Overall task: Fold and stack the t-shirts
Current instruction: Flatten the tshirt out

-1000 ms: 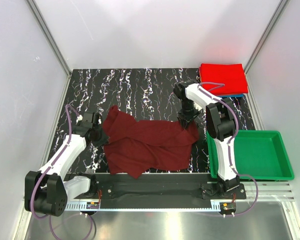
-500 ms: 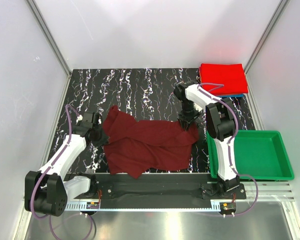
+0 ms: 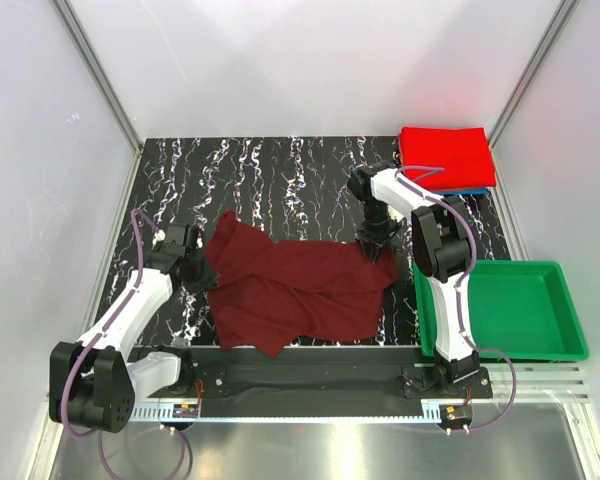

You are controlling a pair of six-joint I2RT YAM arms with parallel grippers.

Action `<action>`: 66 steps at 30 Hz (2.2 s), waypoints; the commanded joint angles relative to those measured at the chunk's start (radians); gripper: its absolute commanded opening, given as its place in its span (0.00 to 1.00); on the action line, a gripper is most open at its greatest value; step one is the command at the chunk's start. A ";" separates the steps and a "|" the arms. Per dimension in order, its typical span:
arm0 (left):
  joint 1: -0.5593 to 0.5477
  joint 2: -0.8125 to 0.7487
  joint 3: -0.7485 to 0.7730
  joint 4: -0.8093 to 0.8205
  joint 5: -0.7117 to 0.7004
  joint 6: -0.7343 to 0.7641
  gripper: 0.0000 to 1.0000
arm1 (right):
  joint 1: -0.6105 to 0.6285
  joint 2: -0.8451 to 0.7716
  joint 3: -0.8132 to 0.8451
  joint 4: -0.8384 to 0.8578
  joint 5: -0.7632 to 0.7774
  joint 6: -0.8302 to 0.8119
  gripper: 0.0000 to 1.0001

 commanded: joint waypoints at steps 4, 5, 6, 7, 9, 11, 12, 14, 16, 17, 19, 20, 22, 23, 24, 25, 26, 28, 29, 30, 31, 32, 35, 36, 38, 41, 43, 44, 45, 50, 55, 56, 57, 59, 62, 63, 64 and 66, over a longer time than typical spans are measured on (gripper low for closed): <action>0.005 -0.012 0.021 0.038 0.006 -0.003 0.00 | -0.007 -0.008 -0.025 -0.301 0.034 -0.008 0.39; 0.005 -0.014 0.021 0.036 0.006 -0.003 0.00 | -0.008 -0.006 -0.026 -0.301 0.036 -0.009 0.39; 0.005 -0.014 0.023 0.036 0.006 -0.003 0.00 | -0.008 -0.003 -0.030 -0.301 0.036 -0.009 0.39; 0.005 -0.012 0.023 0.036 0.004 -0.005 0.00 | -0.008 -0.006 -0.034 -0.300 0.036 -0.006 0.38; 0.005 -0.012 0.023 0.036 0.004 -0.005 0.00 | -0.008 -0.009 -0.039 -0.298 0.036 -0.003 0.38; 0.005 -0.009 0.023 0.038 0.000 -0.008 0.00 | -0.010 -0.011 -0.045 -0.291 0.033 -0.005 0.35; 0.005 -0.009 0.023 0.038 0.001 -0.009 0.00 | -0.008 -0.009 -0.048 -0.289 0.033 -0.005 0.34; 0.005 -0.009 0.021 0.038 0.000 -0.011 0.00 | -0.008 -0.012 -0.048 -0.291 0.037 -0.005 0.29; 0.005 -0.009 0.021 0.038 -0.002 -0.013 0.00 | -0.007 -0.020 -0.039 -0.297 0.047 -0.005 0.26; 0.005 -0.008 0.024 0.039 -0.002 -0.014 0.00 | -0.008 -0.023 -0.034 -0.300 0.054 -0.008 0.22; 0.005 -0.003 0.034 0.038 0.004 -0.020 0.00 | -0.007 -0.038 -0.010 -0.304 0.063 -0.015 0.10; 0.005 -0.002 0.046 0.026 0.004 -0.023 0.00 | -0.010 -0.049 -0.004 -0.304 0.077 -0.020 0.00; 0.005 -0.006 0.089 0.010 0.000 -0.042 0.00 | -0.010 -0.093 0.009 -0.303 0.092 -0.020 0.00; 0.005 -0.012 0.103 0.000 0.001 -0.051 0.00 | -0.010 -0.112 0.012 -0.303 0.103 -0.032 0.00; 0.005 -0.021 0.136 -0.005 -0.002 -0.063 0.00 | -0.010 -0.148 0.019 -0.303 0.108 -0.041 0.00; 0.005 -0.034 0.153 -0.011 -0.003 -0.072 0.00 | -0.014 -0.168 0.024 -0.303 0.116 -0.052 0.00; 0.005 -0.043 0.173 -0.037 -0.041 -0.083 0.00 | -0.017 -0.191 0.029 -0.303 0.131 -0.061 0.00; 0.008 -0.054 0.259 -0.056 -0.071 -0.097 0.00 | -0.023 -0.259 0.071 -0.303 0.157 -0.071 0.00; 0.015 -0.054 0.302 -0.077 -0.090 -0.101 0.00 | -0.023 -0.273 0.099 -0.301 0.209 -0.086 0.00; 0.020 -0.054 0.336 -0.079 -0.098 -0.118 0.00 | -0.025 -0.303 0.159 -0.301 0.235 -0.094 0.00; 0.022 -0.058 0.395 -0.063 -0.103 -0.129 0.00 | -0.025 -0.319 0.191 -0.303 0.252 -0.103 0.00; 0.022 -0.071 0.418 -0.051 -0.106 -0.144 0.00 | -0.025 -0.339 0.270 -0.303 0.273 -0.127 0.00; 0.023 -0.075 0.533 -0.068 -0.121 -0.172 0.00 | -0.023 -0.357 0.412 -0.269 0.251 -0.227 0.00; 0.023 -0.081 0.560 -0.078 -0.127 -0.190 0.00 | -0.025 -0.368 0.502 -0.262 0.254 -0.239 0.00; 0.023 -0.121 0.600 -0.089 -0.135 -0.200 0.00 | -0.025 -0.374 0.576 -0.257 0.284 -0.249 0.00; 0.022 -0.164 0.626 -0.143 -0.170 -0.212 0.00 | -0.045 -0.399 0.612 -0.214 0.229 -0.271 0.00; 0.022 -0.204 0.641 -0.215 -0.184 -0.241 0.00 | -0.053 -0.428 0.541 -0.193 0.179 -0.281 0.00; 0.022 -0.219 0.638 -0.227 -0.171 -0.255 0.00 | -0.051 -0.457 0.502 -0.192 0.124 -0.278 0.00; 0.022 -0.262 0.612 -0.230 -0.151 -0.279 0.00 | -0.053 -0.480 0.389 -0.186 0.091 -0.269 0.00; 0.012 -0.295 0.636 -0.491 -0.171 -0.267 0.00 | -0.053 -0.762 -0.152 0.062 -0.182 -0.202 0.00; 0.006 -0.309 0.722 -0.681 -0.276 -0.168 0.00 | -0.051 -0.795 -0.218 0.076 -0.257 -0.339 0.00; 0.006 -0.278 0.704 -0.675 -0.244 -0.142 0.00 | -0.048 -0.796 -0.229 0.082 -0.275 -0.348 0.01; 0.006 -0.260 0.658 -0.660 -0.211 -0.097 0.00 | -0.049 -0.801 -0.291 0.120 -0.292 -0.348 0.02; 0.005 -0.233 0.425 -0.518 -0.034 -0.094 0.00 | -0.048 -0.805 -0.405 0.209 -0.358 -0.336 0.02; -0.038 -0.249 0.185 -0.300 0.049 -0.192 0.00 | -0.048 -0.743 -0.582 0.404 -0.406 -0.368 0.02; -0.053 -0.264 0.158 -0.271 0.031 -0.231 0.00 | -0.051 -0.715 -0.603 0.451 -0.401 -0.389 0.04; -0.072 -0.267 0.135 -0.231 0.014 -0.238 0.00 | -0.051 -0.680 -0.600 0.459 -0.379 -0.423 0.04; -0.072 -0.235 0.101 -0.194 0.024 -0.211 0.00 | -0.051 -0.572 -0.560 0.452 -0.357 -0.449 0.05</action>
